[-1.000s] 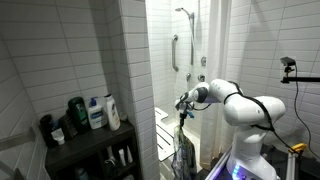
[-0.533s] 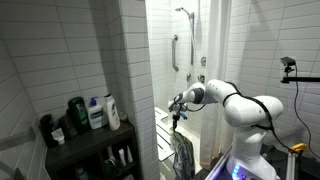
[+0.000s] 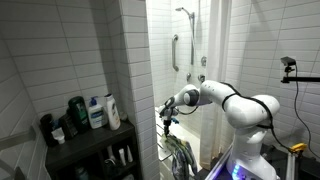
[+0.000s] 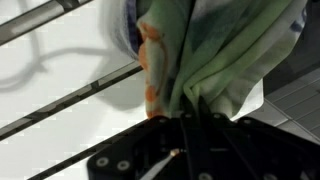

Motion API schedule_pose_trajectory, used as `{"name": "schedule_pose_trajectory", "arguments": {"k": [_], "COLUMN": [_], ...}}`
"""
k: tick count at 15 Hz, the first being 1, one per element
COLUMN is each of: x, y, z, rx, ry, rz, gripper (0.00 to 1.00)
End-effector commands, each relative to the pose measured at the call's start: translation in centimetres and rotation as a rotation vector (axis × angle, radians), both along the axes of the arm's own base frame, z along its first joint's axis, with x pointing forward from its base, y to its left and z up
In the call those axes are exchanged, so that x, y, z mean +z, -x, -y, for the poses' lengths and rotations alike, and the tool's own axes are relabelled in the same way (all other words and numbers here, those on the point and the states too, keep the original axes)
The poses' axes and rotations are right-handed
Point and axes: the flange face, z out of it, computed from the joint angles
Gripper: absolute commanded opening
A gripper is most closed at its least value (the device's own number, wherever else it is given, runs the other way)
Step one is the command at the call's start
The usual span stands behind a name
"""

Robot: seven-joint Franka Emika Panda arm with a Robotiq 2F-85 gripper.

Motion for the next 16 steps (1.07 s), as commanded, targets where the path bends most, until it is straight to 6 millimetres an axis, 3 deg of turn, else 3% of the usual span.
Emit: {"name": "schedule_pose_trajectory", "arguments": {"k": [1, 5, 7, 13, 16], "x": [-1.1, -2.3, -2.9, -4.1, -4.3], "y": [1.1, 2.5, 3.6, 7.7, 9.1], "z": [-0.6, 0.9, 2.5, 9.9, 12.4], "rx": [0.017, -0.001, -0.023, -0.144, -0.187], "ry": [0.008, 0.013, 0.017, 0.021, 0.019], "rz": [-0.048, -0.073, -0.087, -0.111, -0.109], "gripper": [0.02, 0.02, 0.02, 0.02, 0.02]}}
